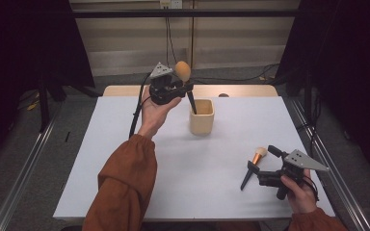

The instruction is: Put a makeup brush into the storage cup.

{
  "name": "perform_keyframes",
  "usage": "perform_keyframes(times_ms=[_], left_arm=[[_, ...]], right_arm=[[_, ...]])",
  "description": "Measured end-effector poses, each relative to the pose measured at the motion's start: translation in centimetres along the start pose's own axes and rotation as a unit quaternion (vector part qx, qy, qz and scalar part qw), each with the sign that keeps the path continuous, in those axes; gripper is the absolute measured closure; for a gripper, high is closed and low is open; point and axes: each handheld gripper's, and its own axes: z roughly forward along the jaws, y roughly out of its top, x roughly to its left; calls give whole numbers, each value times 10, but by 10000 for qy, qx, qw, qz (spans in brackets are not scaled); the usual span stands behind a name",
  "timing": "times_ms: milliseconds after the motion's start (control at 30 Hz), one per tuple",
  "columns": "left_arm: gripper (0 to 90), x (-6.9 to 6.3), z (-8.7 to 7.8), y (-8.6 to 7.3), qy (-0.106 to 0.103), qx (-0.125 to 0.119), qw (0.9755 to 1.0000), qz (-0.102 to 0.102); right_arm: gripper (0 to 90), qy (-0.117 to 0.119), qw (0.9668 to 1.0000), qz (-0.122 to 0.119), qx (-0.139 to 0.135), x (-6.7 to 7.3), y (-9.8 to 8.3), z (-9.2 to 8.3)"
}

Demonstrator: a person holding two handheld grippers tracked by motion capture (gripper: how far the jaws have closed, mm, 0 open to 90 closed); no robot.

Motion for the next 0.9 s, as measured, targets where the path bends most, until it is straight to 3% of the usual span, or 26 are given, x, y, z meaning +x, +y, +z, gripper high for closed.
perform_keyframes(times_ms=[267,600,900], left_arm=[[641,-2,7,-9,37,202,9998,64],[641,-3,13,-26,-5,394,9992,5],[641,-4,16,-32,-17,453,9990,-6]], right_arm=[[0,25,10000,-38,11,0,0,0],[0,45,10000,-38,25,1,0,0],[0,44,10000,-22,31,1,-1,0]])
